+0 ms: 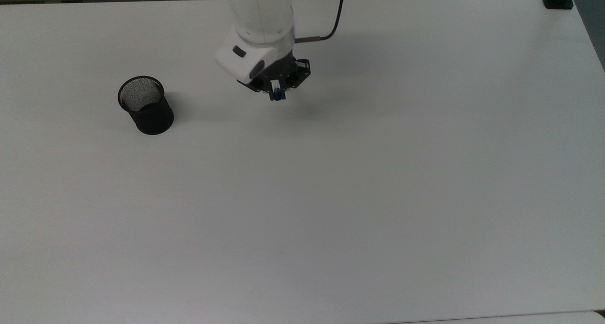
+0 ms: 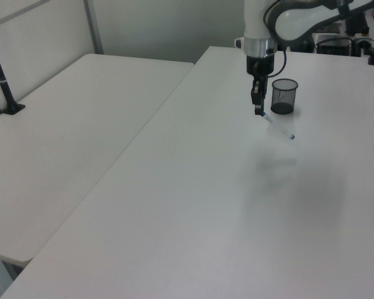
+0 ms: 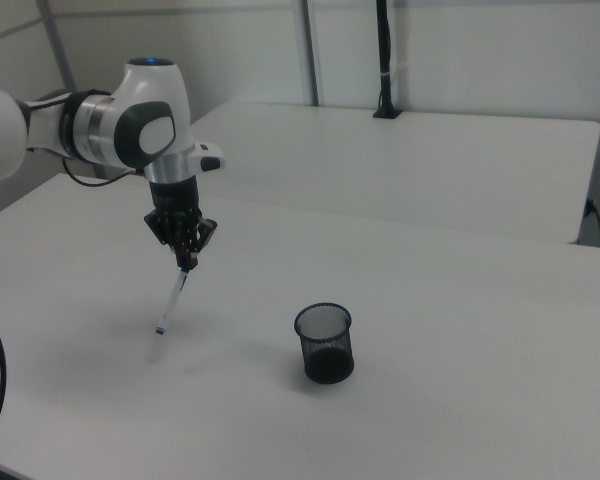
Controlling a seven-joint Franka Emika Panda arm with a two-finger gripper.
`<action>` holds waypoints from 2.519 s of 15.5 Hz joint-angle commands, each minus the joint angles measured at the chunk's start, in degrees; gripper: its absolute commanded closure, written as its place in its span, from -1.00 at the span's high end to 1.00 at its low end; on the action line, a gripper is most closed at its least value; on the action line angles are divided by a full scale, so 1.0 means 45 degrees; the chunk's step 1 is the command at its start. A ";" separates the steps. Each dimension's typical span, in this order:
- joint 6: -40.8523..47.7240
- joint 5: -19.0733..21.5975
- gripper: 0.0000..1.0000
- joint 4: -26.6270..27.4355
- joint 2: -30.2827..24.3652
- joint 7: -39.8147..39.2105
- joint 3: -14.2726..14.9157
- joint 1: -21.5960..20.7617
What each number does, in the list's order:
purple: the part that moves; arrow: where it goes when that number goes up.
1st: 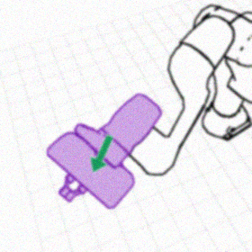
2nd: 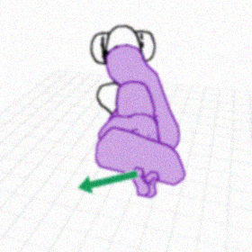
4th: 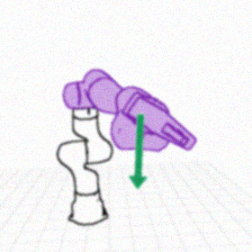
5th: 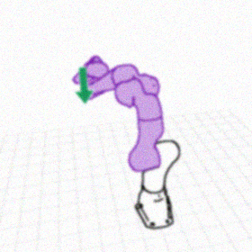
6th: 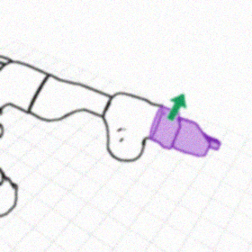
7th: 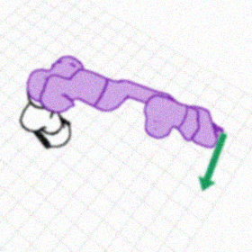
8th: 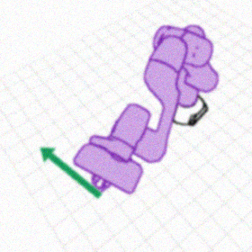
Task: Remove the marker
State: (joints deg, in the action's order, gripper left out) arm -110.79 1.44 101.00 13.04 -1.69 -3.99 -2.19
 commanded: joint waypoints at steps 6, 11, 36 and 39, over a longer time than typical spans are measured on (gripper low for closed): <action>-0.1569 -0.0084 -0.97 0.0232 0.1359 0.1057 0.0047 -0.0724; -0.2508 -0.0534 -0.32 0.0428 0.1751 0.1291 0.0047 -0.0822; 0.4289 0.0051 1.00 -0.0783 -0.4224 0.1742 0.0965 0.0525; 0.4113 0.0071 1.00 -0.0764 -0.4264 0.1508 0.0965 0.0721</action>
State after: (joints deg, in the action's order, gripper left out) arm -92.15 0.63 96.31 -5.26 5.63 0.11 0.55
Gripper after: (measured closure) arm 0.000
